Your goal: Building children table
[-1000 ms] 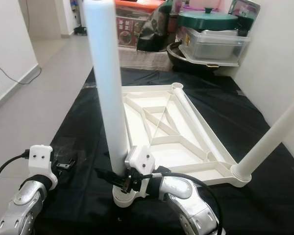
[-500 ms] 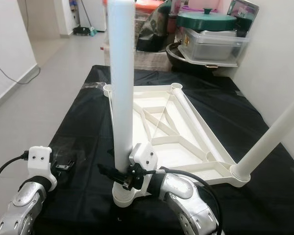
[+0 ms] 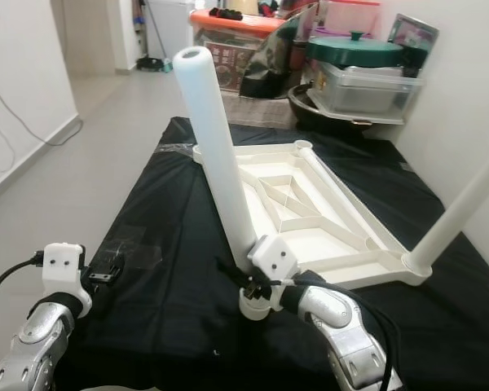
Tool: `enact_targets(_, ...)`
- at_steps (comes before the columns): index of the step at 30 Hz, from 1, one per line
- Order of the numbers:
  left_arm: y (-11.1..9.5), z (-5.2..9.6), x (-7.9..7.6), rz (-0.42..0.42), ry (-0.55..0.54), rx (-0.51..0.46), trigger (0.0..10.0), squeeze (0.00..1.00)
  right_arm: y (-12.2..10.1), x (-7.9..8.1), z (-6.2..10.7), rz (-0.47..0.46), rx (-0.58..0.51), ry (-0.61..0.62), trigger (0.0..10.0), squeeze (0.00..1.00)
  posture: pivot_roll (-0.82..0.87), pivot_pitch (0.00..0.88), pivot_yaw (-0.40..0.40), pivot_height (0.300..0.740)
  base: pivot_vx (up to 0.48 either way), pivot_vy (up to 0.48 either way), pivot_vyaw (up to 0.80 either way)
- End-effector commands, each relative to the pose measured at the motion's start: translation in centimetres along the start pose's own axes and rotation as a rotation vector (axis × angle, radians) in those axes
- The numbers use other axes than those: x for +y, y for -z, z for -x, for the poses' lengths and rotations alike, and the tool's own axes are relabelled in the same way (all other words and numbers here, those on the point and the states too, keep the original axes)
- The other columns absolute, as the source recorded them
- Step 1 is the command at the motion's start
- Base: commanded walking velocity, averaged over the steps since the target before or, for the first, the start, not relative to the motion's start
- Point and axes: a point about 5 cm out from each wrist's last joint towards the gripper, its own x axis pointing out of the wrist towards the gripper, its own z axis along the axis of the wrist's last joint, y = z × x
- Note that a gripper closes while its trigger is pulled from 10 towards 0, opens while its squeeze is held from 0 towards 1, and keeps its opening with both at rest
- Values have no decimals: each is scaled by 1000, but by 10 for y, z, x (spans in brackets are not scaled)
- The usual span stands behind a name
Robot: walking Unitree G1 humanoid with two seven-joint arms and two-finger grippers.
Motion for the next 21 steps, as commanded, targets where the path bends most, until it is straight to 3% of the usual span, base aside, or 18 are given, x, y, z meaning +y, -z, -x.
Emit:
enact_targets(1,-1,-3,-2,-15,6,-5,10000,0,22,-2,7,-22,115,19,0,0,123,0,-84,740,0,0,0)
enact_targets(3,-1,-3,-2,-15,6,-5,10000,0,22,-2,7,-22,115,19,0,0,123,0,-84,740,0,0,0)
enact_targets(5,-1,-3,-3,-16,10,-5,10000,0,16,12,3,-110,51,-34,0,0,126,0,-86,740,0,0,0)
enact_targets(7,-1,-3,-3,-16,10,-5,10000,0,16,12,3,-110,51,-34,0,0,126,0,-86,740,0,0,0)
enact_targets(10,0,-3,-1,-16,10,-2,10000,0,11,25,0,-217,-15,-79,0,0,127,0,-85,740,0,0,0)
enact_targets(21,2,-3,0,-12,8,7,10000,0,15,20,-2,-272,-31,-36,0,0,130,0,-88,740,0,0,0)
